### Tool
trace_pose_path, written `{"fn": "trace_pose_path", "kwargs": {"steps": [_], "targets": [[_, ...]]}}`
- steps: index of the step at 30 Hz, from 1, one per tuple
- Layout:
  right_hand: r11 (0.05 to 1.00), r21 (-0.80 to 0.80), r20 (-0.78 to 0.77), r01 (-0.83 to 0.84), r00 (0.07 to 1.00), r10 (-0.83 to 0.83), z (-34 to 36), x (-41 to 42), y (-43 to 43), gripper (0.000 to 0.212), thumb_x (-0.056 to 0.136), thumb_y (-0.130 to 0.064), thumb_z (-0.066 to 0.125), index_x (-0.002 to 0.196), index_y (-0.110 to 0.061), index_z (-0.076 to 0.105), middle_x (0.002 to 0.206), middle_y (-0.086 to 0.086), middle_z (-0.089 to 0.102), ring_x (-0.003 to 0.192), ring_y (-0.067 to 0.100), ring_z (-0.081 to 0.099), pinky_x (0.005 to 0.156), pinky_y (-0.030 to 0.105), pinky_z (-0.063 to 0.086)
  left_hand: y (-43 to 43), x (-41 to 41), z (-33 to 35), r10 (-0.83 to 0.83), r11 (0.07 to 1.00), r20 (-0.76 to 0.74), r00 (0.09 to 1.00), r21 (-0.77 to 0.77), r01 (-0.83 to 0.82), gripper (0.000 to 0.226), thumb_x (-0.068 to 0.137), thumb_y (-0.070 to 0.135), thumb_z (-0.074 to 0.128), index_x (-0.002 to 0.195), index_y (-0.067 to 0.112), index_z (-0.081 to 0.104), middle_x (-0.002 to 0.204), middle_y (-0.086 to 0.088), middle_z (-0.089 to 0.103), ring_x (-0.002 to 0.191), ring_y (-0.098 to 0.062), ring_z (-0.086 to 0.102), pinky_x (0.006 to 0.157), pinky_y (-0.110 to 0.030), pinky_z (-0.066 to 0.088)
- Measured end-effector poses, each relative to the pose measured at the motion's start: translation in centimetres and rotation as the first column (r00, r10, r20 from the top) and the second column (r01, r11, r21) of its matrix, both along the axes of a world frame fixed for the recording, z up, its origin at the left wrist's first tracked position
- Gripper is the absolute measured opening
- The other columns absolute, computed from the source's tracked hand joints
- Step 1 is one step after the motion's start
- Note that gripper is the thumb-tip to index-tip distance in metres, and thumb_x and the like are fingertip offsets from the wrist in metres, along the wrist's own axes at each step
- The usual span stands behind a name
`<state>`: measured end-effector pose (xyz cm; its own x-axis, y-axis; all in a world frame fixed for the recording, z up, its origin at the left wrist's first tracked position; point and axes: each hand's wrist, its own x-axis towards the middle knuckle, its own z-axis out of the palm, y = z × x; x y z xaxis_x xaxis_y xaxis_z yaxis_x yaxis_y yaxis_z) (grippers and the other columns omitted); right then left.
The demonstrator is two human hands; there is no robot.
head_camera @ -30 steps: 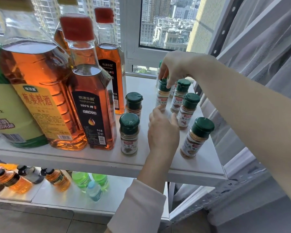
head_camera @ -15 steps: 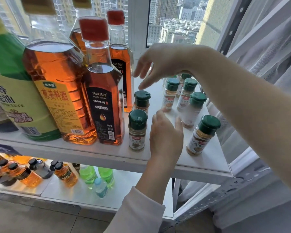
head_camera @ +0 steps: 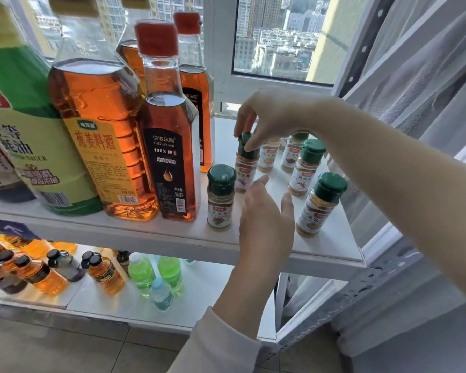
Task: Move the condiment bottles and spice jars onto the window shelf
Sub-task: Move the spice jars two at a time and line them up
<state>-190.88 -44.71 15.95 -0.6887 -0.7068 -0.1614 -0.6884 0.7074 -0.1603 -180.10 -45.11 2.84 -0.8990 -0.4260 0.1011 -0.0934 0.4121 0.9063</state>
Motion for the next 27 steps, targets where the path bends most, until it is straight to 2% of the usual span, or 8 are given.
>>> {"fn": "trace_pose_path", "kwargs": {"steps": [5,10,15,21,24,27], "targets": [[0.999,0.021,-0.012,0.045,0.999,-0.045,-0.3,0.2,2.1,0.029,0.079,-0.019,0.072,0.108,-0.020,0.066,0.104,-0.003,0.064,0.090,0.016,0.061,0.058,0.017,0.042,0.5,0.3,0.2,-0.005,1.000,0.013,1.000,-0.006,0.005,0.045,0.094,0.031,0.047,0.135,0.017,0.033,0.138,0.000,0.040,0.125,-0.015,0.040,0.101,-0.026,0.033],[0.996,0.010,-0.016,0.087,0.996,-0.086,-0.5,-0.1,3.0,0.030,0.078,-0.018,0.073,0.107,-0.019,0.066,0.104,-0.001,0.065,0.089,0.018,0.064,0.059,0.018,0.045,0.8,0.8,0.3,-0.017,1.000,-0.018,1.000,0.003,0.017,0.045,0.093,0.030,0.048,0.134,0.019,0.035,0.134,0.002,0.044,0.122,-0.011,0.043,0.100,-0.024,0.035],[0.993,0.019,-0.030,0.114,0.993,-0.113,-0.5,-0.2,3.2,0.032,0.078,-0.017,0.073,0.109,-0.018,0.064,0.099,-0.002,0.062,0.087,0.018,0.062,0.055,0.019,0.041,0.8,0.9,0.3,-0.017,1.000,-0.012,1.000,-0.025,0.017,0.045,0.094,0.031,0.047,0.135,0.018,0.034,0.135,0.003,0.043,0.123,-0.010,0.041,0.097,-0.020,0.033],[0.992,0.054,-0.045,0.117,0.992,-0.115,-0.4,-0.2,3.5,0.035,0.078,-0.021,0.073,0.111,-0.019,0.062,0.111,0.001,0.063,0.095,0.021,0.061,0.074,0.030,0.046,0.7,1.5,0.6,-0.019,0.999,-0.005,1.000,-0.037,0.019,0.046,0.094,0.032,0.047,0.136,0.020,0.033,0.138,0.006,0.041,0.125,-0.008,0.039,0.100,-0.020,0.032],[0.995,-0.062,-0.044,0.084,0.995,-0.087,0.4,0.9,3.3,0.040,0.078,-0.031,0.071,0.115,-0.021,0.059,0.115,-0.001,0.060,0.096,0.017,0.057,0.073,0.027,0.043,0.6,2.4,1.0,-0.029,0.999,-0.026,0.999,-0.042,0.028,0.045,0.093,0.032,0.047,0.135,0.023,0.033,0.138,0.009,0.041,0.125,-0.006,0.039,0.099,-0.019,0.031],[0.981,-0.195,0.015,-0.017,1.000,0.021,1.0,3.4,2.0,0.043,0.076,-0.040,0.070,0.113,-0.022,0.059,0.112,-0.003,0.062,0.094,0.013,0.061,0.070,0.018,0.046,0.4,3.8,1.1,-0.053,0.998,-0.047,0.997,-0.034,0.052,0.043,0.093,0.032,0.047,0.134,0.028,0.033,0.137,0.013,0.040,0.125,-0.002,0.037,0.098,-0.017,0.027]]}}
